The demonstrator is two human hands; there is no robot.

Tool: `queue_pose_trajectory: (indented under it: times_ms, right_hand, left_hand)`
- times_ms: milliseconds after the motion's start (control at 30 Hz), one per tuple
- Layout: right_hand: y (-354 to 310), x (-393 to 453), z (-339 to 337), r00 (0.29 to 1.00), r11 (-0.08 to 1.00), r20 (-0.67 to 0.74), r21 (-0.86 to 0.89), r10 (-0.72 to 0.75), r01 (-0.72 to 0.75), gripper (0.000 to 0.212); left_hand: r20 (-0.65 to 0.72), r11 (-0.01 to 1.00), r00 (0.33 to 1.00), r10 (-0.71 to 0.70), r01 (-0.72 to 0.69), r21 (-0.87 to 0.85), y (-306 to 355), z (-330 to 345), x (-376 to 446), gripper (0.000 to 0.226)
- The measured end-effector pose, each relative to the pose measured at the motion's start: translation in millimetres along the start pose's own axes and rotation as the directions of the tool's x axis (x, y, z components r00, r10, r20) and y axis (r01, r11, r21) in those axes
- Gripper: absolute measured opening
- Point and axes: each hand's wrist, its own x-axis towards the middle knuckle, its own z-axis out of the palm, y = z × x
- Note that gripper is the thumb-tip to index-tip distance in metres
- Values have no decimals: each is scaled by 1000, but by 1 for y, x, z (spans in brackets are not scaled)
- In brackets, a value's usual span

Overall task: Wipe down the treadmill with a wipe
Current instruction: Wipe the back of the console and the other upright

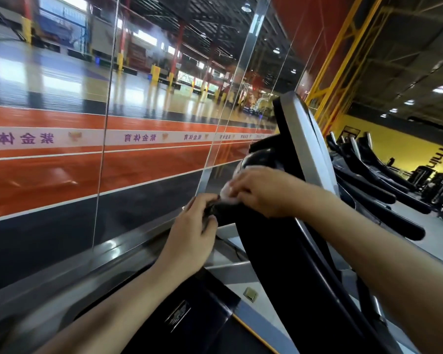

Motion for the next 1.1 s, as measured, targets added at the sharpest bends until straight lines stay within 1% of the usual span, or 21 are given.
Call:
queue_pose_trajectory:
  times_ms: [67, 133, 200, 233, 267, 333, 367, 433, 500, 533, 567, 600, 667, 733, 767, 833, 900, 967, 1000, 1033, 1100]
  right_hand:
    - [25, 36, -11, 979, 979, 20, -7, 202, -202, 34]
    - [50, 71, -24, 918, 919, 43, -10, 394, -394, 34]
    - [66, 89, -20, 896, 896, 43, -60, 442, -439, 32]
    - [68, 98, -21, 880, 880, 44, -67, 474, -470, 31]
    - [69, 105, -21, 880, 880, 52, -64, 473, -470, 32]
    - [55, 98, -20, 909, 915, 109, -82, 402, -395, 36]
    - [44, 88, -18, 930, 937, 128, -105, 345, -333, 37]
    - [20, 56, -9, 975, 977, 100, -110, 196, -185, 35]
    - [-2, 15, 6, 1000, 992, -5, -121, 27, -28, 34]
    - [-11, -6, 14, 997, 985, -59, -168, -42, 32, 37]
    - [-13, -23, 21, 990, 985, -128, -169, -60, 37, 39]
    - [-13, -36, 22, 982, 992, -190, -125, -10, -14, 40]
    - [-5, -39, 12, 942, 980, -271, 65, 199, -188, 36]
    - [8, -24, -4, 864, 889, -261, 289, 430, -355, 35]
    - [13, -17, -7, 836, 848, -240, 345, 493, -402, 36]
    - [10, -13, 1, 835, 846, -228, 331, 502, -418, 38]
    - [-9, -25, 23, 860, 901, -283, 219, 425, -373, 40]
    - [-41, -51, 54, 860, 933, -366, 86, 355, -348, 45]
    - [-57, -67, 70, 859, 939, -388, 57, 333, -339, 49]
    - [-73, -83, 86, 865, 944, -388, 40, 317, -328, 54]
    - [-95, -116, 117, 893, 938, -317, -29, 320, -346, 64]
  left_hand:
    - [62, 999, 998, -2, -1, 48, 5, 0, 1, 41]
    - [168, 994, 986, 10, -28, 109, 12, 0, 0, 45]
    - [279, 981, 960, 40, -90, 170, 19, 1, -1, 49]
    - [302, 979, 953, 41, -99, 179, 21, 0, 0, 50]
    - [308, 979, 951, 34, -93, 179, 20, -1, 1, 50]
    - [323, 979, 946, 10, -74, 188, 17, -5, 2, 50]
    - [341, 978, 940, 4, -75, 193, 15, -7, 4, 49]
    - [336, 983, 942, 28, -86, 162, 11, -9, 8, 40]
    - [281, 990, 959, 24, -61, 126, 11, -7, 8, 30]
    - [255, 993, 967, 18, -47, 108, 12, -6, 7, 34]
    - [250, 995, 968, 19, -43, 93, 14, -6, 7, 37]
    - [255, 996, 967, 13, -35, 83, 16, -6, 6, 41]
    - [261, 998, 965, 4, -19, 56, 17, -8, 7, 46]
    - [277, 999, 961, 15, -28, 42, 17, -9, 8, 49]
    - [293, 999, 956, 14, -29, 45, 18, -10, 8, 51]
    - [327, 997, 945, -27, 3, 73, 19, -13, 10, 51]
    - [328, 995, 942, -77, 50, 91, 19, -13, 13, 49]
    - [276, 995, 959, -70, 50, 81, 22, -13, 17, 46]
    - [234, 997, 971, -52, 37, 67, 23, -12, 19, 47]
    - [193, 998, 981, -30, 21, 51, 23, -10, 21, 47]
    - [143, 999, 990, -2, -5, 46, 27, -8, 23, 43]
